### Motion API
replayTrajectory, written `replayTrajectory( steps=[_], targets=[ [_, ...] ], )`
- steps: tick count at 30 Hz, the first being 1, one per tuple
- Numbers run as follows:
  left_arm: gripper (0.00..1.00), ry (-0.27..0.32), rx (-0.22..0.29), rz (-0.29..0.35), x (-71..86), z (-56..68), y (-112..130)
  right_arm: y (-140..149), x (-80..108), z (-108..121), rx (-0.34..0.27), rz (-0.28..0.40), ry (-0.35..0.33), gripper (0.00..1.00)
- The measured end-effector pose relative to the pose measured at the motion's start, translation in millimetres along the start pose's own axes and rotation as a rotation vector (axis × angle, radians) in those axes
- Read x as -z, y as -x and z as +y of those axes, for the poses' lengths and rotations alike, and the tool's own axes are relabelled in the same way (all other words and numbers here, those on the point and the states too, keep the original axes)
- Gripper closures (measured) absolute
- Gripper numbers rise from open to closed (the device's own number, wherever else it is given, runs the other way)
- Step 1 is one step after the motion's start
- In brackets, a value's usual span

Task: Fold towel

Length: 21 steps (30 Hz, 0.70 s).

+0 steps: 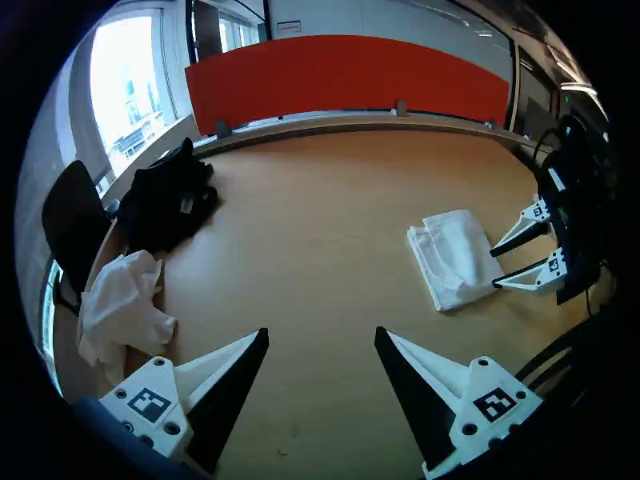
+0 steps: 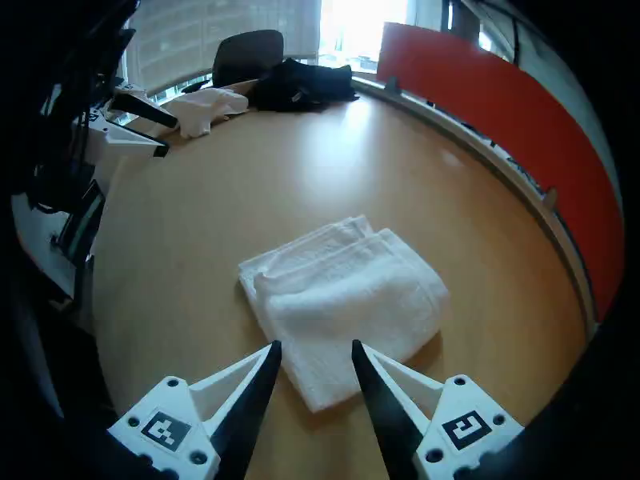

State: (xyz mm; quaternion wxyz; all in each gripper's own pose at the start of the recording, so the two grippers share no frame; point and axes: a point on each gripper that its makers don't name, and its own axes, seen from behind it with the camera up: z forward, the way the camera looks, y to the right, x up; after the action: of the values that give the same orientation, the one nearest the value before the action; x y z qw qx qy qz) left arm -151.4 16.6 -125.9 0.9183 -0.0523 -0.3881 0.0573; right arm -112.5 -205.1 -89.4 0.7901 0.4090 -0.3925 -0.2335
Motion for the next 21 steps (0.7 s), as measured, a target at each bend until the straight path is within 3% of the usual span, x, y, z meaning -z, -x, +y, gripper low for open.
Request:
replayTrajectory(
  steps=[21],
  targets=[
    [0.01, 0.004, -0.005, -0.002, 0.0, 4.2, 1.3, 42.1, 9.8, 3.8, -0.069, -0.051, 0.033, 0.35]
  ],
)
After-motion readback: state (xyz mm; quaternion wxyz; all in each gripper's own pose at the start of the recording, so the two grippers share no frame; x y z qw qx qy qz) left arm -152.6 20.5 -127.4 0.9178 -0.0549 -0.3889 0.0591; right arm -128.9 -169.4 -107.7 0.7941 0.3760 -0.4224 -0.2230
